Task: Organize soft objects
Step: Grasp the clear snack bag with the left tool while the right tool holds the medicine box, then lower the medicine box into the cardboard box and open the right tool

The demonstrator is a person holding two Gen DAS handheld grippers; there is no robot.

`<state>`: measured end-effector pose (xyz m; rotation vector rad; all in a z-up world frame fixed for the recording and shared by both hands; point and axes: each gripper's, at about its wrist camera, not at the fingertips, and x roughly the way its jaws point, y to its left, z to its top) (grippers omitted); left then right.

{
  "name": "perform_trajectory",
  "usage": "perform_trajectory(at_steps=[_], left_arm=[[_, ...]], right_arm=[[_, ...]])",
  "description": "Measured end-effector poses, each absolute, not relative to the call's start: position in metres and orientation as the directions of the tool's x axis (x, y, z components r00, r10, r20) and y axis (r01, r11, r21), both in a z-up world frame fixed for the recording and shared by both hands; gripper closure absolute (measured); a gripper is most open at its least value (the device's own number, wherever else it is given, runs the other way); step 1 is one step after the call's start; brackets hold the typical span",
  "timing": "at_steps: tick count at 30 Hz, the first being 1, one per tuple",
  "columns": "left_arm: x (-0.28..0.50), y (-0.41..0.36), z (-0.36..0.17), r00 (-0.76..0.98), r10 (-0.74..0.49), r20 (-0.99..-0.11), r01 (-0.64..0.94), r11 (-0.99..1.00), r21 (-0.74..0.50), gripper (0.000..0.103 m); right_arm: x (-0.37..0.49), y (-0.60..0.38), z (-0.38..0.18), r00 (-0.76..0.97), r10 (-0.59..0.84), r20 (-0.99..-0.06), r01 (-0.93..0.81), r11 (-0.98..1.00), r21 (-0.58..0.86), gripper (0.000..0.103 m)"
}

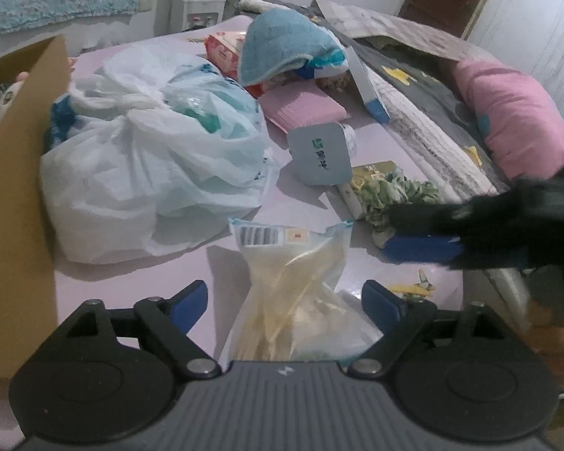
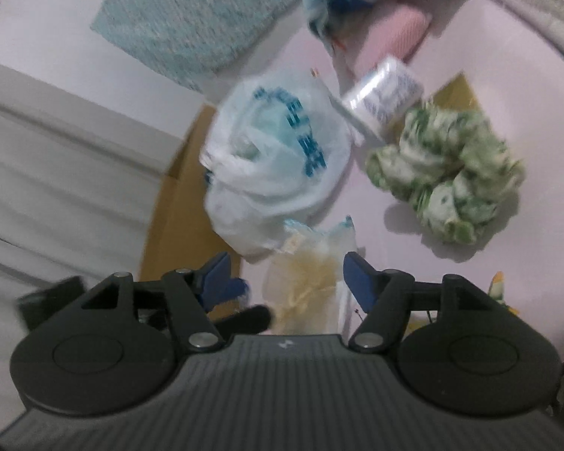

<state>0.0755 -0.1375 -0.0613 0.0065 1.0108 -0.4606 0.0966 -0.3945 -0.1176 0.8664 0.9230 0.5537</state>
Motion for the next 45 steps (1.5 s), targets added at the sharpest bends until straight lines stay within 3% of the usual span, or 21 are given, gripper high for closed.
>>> perform_trajectory(at_steps=[5, 10, 13, 24, 28, 32, 36, 41, 45], left_arm=[[0.088, -0.161, -0.083, 0.396, -0.332, -0.856, 0.390, 0.905, -0.170, 0.012], [0.092, -0.175, -0.093, 0.401, -0.304, -0.864, 0.425, 0.897, -0.118, 0.013], [0.093, -0.179, -0.098, 0.393, -0.287, -0.874, 0.439, 0.893, -0.096, 0.026], [0.102, -0.161, -0.102, 0.413, -0.297, -0.861, 0.390, 0.912, -0.127, 0.037], [0.104, -0.156, -0.103, 0.429, -0.304, -0.850, 0.360, 0.921, -0.147, 0.044], [0.104, -0.153, -0.101, 0.427, -0.318, -0.847, 0.353, 0.921, -0.168, 0.051], [0.102, -0.152, -0.099, 0.430, -0.324, -0.843, 0.350, 0.920, -0.175, 0.054], [0.099, -0.149, -0.095, 0.434, -0.326, -0.840, 0.336, 0.923, -0.184, 0.058], [0.098, -0.148, -0.092, 0.432, -0.330, -0.839, 0.320, 0.926, -0.199, 0.061]], right_arm=[[0.100, -0.423, -0.083, 0.594, 0.686, -0.420, -0.107, 0.585, 0.804, 0.031], [0.141, -0.454, -0.057, 0.681, 0.560, -0.471, -0.107, 0.713, 0.694, 0.023], [0.187, -0.469, -0.059, 0.694, 0.465, -0.550, -0.054, 0.795, 0.604, 0.023], [0.331, -0.460, -0.096, 0.642, 0.243, -0.727, 0.038, 0.937, 0.347, 0.013], [0.343, -0.463, -0.107, 0.639, 0.238, -0.731, 0.099, 0.917, 0.385, 0.009], [0.336, -0.470, -0.113, 0.645, 0.268, -0.715, 0.116, 0.891, 0.439, 0.017], [0.326, -0.486, -0.123, 0.647, 0.360, -0.672, 0.135, 0.813, 0.566, 0.043], [0.316, -0.498, -0.130, 0.683, 0.400, -0.611, 0.137, 0.752, 0.645, 0.055], [0.300, -0.507, -0.123, 0.709, 0.393, -0.586, 0.128, 0.746, 0.654, 0.072]])
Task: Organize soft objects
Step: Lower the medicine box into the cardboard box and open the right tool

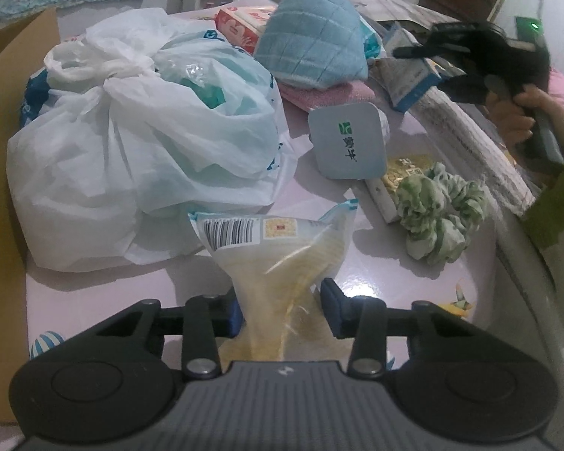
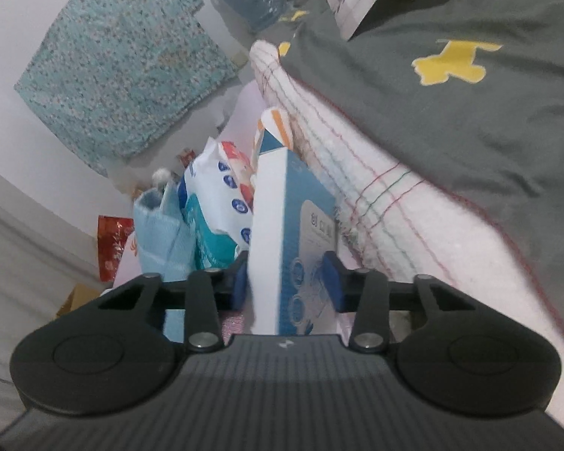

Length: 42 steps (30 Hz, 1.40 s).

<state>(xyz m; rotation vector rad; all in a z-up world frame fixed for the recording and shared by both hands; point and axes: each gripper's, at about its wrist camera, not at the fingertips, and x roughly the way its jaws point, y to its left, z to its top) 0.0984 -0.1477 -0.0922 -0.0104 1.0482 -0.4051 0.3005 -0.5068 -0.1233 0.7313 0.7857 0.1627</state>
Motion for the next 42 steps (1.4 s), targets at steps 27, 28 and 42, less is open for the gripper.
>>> perform_trajectory(at_steps=[27, 28, 42], left_arm=[[0.047, -0.124, -0.007, 0.555, -0.424, -0.716, 0.360, 0.898, -0.252, 0.067], [0.044, -0.119, -0.001, 0.567, -0.428, -0.704, 0.359, 0.897, -0.257, 0.067], [0.012, 0.025, 0.085, 0.784, -0.297, -0.545, 0.140, 0.940, -0.311, 0.067]], right_arm=[[0.126, -0.496, 0.006, 0.833, 0.329, -0.446, 0.032, 0.775, 0.632, 0.084], [0.119, -0.490, 0.012, 0.834, 0.340, -0.435, 0.015, 0.774, 0.633, 0.084], [0.117, -0.309, 0.083, 0.635, 0.700, -0.327, -0.358, 0.642, 0.678, 0.084]])
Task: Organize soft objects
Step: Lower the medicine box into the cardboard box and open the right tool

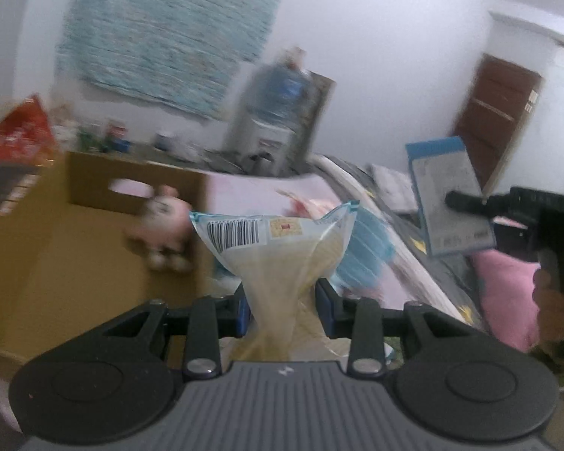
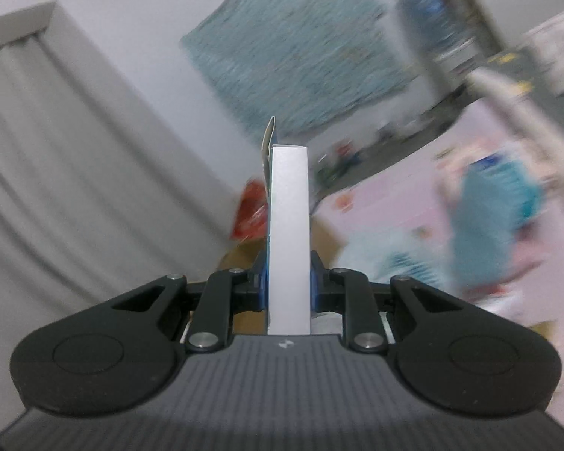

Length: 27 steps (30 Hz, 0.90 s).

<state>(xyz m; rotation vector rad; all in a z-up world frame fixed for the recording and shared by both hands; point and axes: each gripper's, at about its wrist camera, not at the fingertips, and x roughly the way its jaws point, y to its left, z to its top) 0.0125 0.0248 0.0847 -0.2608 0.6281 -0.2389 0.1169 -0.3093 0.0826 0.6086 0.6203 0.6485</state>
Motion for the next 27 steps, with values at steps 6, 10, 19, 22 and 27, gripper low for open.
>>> perform_trajectory(at_steps=[6, 10, 19, 22, 27], left_arm=[[0.034, 0.094, 0.081, 0.808, -0.124, -0.577, -0.051, 0.959, -0.277, 0.067], [0.047, 0.133, 0.070, 0.806, -0.020, -0.592, -0.165, 0.952, -0.256, 0.067], [0.044, 0.217, 0.051, 0.786, 0.088, -0.612, -0.322, 0.903, -0.283, 0.067], [0.040, 0.232, 0.047, 0.777, 0.105, -0.621, -0.346, 0.895, -0.282, 0.066], [0.038, 0.243, 0.041, 0.772, 0.110, -0.627, -0.359, 0.889, -0.285, 0.066]], right_arm=[[0.166, -0.185, 0.079, 0.459, 0.801, -0.385, -0.405, 0.574, 0.712, 0.084], [0.208, -0.093, 0.065, 0.326, 0.830, -0.453, -0.374, 0.553, 0.744, 0.084], [0.310, 0.078, -0.025, 0.187, 0.746, -0.639, -0.198, 0.666, 0.719, 0.084], [0.329, 0.101, -0.061, 0.171, 0.737, -0.654, -0.119, 0.674, 0.729, 0.084], [0.340, 0.115, -0.097, 0.219, 0.748, -0.626, -0.015, 0.644, 0.765, 0.082]])
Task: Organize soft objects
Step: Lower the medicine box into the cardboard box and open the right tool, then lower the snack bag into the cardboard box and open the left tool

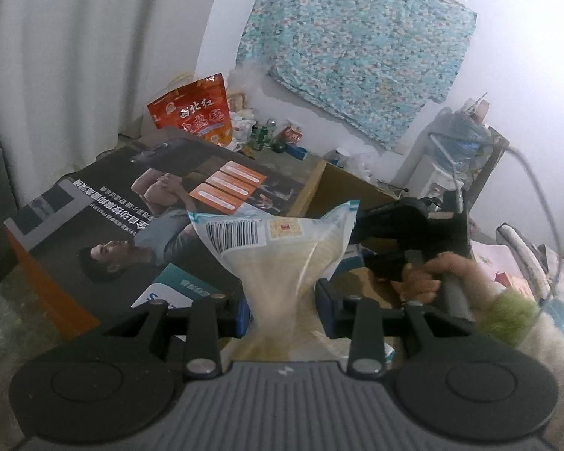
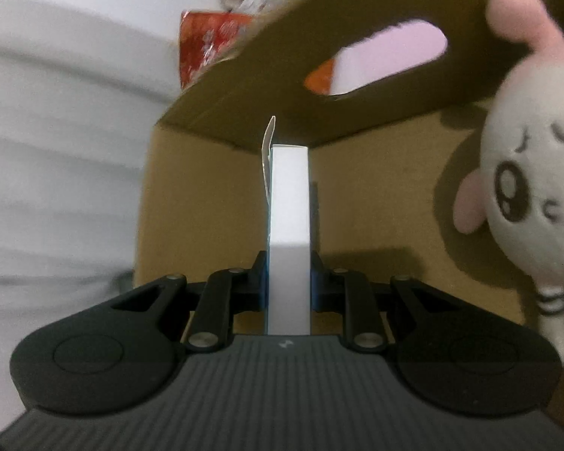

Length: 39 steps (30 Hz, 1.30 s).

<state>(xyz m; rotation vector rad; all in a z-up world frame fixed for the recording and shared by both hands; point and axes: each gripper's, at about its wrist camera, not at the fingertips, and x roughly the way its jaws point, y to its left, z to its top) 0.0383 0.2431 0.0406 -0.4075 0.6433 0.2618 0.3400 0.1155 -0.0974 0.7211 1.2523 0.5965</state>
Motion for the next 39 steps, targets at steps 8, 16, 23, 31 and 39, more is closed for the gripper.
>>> perform_trajectory(at_steps=[8, 16, 23, 31, 39], left_arm=[[0.042, 0.245, 0.035, 0.775, 0.095, -0.625, -0.347, 0.890, -0.296, 0.066], [0.043, 0.240, 0.036, 0.779, 0.086, -0.620, -0.331, 0.898, -0.291, 0.066], [0.041, 0.232, 0.041, 0.772, 0.094, -0.629, -0.327, 0.907, -0.265, 0.066], [0.051, 0.221, 0.052, 0.766, 0.070, -0.638, -0.295, 0.921, -0.254, 0.066], [0.100, 0.194, 0.062, 0.726, 0.008, -0.687, -0.204, 0.957, -0.205, 0.066]], right_arm=[[0.329, 0.120, -0.089, 0.225, 0.740, -0.634, -0.032, 0.655, 0.755, 0.057], [0.305, 0.111, -0.064, 0.255, 0.687, -0.680, -0.041, 0.710, 0.703, 0.057], [0.313, 0.116, -0.082, 0.195, 0.710, -0.676, -0.022, 0.692, 0.721, 0.059], [0.303, 0.071, -0.019, 0.271, 0.751, -0.602, -0.093, 0.643, 0.760, 0.049], [0.270, -0.033, 0.083, 0.383, 0.839, -0.386, -0.279, 0.504, 0.818, 0.046]])
